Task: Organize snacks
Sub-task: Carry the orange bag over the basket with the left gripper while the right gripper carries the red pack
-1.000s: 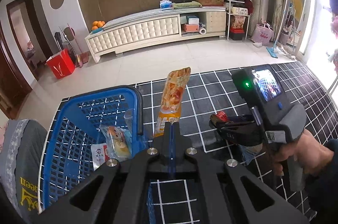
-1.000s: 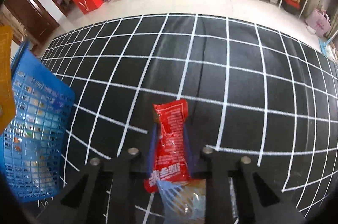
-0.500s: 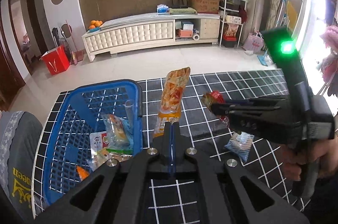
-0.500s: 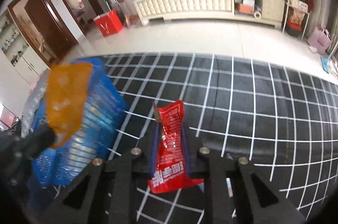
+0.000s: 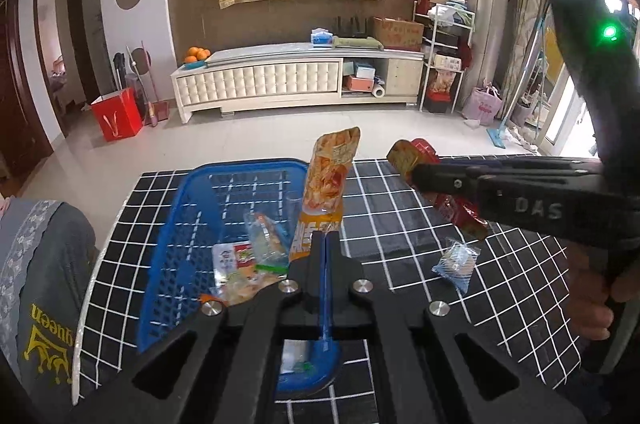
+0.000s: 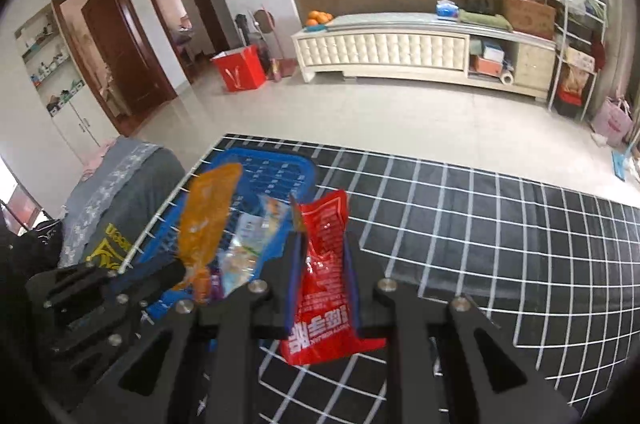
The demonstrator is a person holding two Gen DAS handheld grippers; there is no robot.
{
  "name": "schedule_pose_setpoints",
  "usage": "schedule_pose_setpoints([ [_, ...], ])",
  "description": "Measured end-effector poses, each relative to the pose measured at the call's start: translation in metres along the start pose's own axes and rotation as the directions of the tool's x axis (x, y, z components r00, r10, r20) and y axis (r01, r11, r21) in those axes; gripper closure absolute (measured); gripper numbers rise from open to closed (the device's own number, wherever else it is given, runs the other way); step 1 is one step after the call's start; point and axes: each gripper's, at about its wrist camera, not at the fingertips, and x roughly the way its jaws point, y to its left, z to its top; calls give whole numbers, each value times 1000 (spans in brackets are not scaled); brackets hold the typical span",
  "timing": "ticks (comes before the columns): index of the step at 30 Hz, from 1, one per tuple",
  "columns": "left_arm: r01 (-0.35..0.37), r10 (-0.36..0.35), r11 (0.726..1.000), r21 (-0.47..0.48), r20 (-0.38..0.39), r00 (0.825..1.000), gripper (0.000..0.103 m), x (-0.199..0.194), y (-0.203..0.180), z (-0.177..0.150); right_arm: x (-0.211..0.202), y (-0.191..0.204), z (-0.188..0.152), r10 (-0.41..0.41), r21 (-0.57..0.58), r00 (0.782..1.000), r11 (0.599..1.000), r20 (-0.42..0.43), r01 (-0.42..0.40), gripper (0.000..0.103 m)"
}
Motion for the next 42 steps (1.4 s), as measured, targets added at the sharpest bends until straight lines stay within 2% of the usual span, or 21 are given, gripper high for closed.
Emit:
schedule_pose_setpoints([
  [6, 4, -4, 1000, -5, -18, 1000, 103, -7, 28, -2, 1, 32, 5, 50, -27, 999, 998, 8, -50, 79],
  [12, 47, -48, 998, -29, -43, 998, 103, -8, 62, -2, 9, 60, 6, 96, -62, 995, 994, 7, -95, 79],
  [19, 25, -29, 998, -53, -89, 996, 103, 10, 93, -10, 33, 72, 4, 119, -60, 993, 991, -28, -120, 79],
  [23, 44, -57, 995, -87, -144, 988, 103, 29, 98, -18, 48, 71, 4, 108, -56, 992, 992, -57, -112, 79],
  [27, 61, -71, 996, -69, -166, 984, 103, 39, 88, -29, 54, 70, 1, 79, -60, 995, 995, -65, -83, 79],
  [32, 79, -97, 993, -94, -216, 971, 103, 53, 82, -47, 59, 64, -6, 59, -47, 993, 997, -98, -64, 79],
  [39, 93, -121, 987, -128, -236, 964, 102, 60, 83, -63, 51, 64, -12, 30, -56, 995, 998, -99, -36, 78],
  [41, 98, -131, 984, -146, -238, 962, 89, 60, 86, -64, 48, 65, -14, 27, -58, 994, 998, -102, -33, 78],
  [42, 96, -130, 984, -150, -236, 963, 72, 58, 87, -64, 47, 66, -14, 27, -58, 995, 998, -101, -33, 78],
])
